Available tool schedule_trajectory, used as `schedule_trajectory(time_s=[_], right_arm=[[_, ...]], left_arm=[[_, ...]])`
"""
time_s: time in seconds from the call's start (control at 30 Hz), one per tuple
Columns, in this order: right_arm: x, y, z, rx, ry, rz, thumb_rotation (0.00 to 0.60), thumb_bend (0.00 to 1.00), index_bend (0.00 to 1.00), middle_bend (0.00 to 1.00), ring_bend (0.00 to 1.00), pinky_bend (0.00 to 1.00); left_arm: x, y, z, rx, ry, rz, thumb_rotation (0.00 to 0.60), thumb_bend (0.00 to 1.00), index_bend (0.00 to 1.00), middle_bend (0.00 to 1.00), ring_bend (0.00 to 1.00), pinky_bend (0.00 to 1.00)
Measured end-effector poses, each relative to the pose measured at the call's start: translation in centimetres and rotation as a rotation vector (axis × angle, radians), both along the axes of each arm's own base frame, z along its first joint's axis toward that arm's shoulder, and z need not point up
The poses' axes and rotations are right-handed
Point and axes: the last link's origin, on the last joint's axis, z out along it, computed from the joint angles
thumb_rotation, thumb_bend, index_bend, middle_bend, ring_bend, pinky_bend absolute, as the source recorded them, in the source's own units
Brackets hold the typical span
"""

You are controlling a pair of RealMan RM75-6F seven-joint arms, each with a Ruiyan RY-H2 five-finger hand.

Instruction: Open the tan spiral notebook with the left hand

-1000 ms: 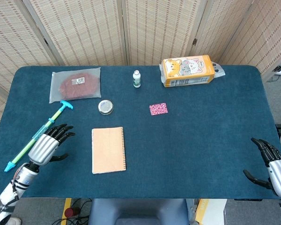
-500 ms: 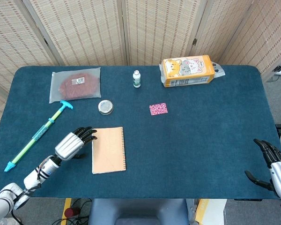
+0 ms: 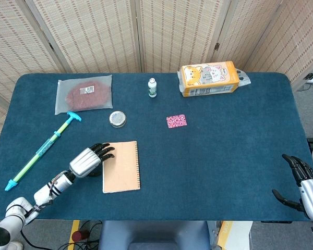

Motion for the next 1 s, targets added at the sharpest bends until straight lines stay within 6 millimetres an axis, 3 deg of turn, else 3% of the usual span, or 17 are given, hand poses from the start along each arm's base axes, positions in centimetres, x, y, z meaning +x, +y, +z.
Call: schedule_trajectory(time_s=[1.0], right_arm=[[-0.1,0.0,0.2,-0.012,0.001,-0.015,0.6,0.26,0.0,0.15,0.1,0.15]], left_arm=[[1.1,0.4,-1.8,-0.062,-0.119,0.076,0.6,0.16,0.33,0.2,0.15,0.26]])
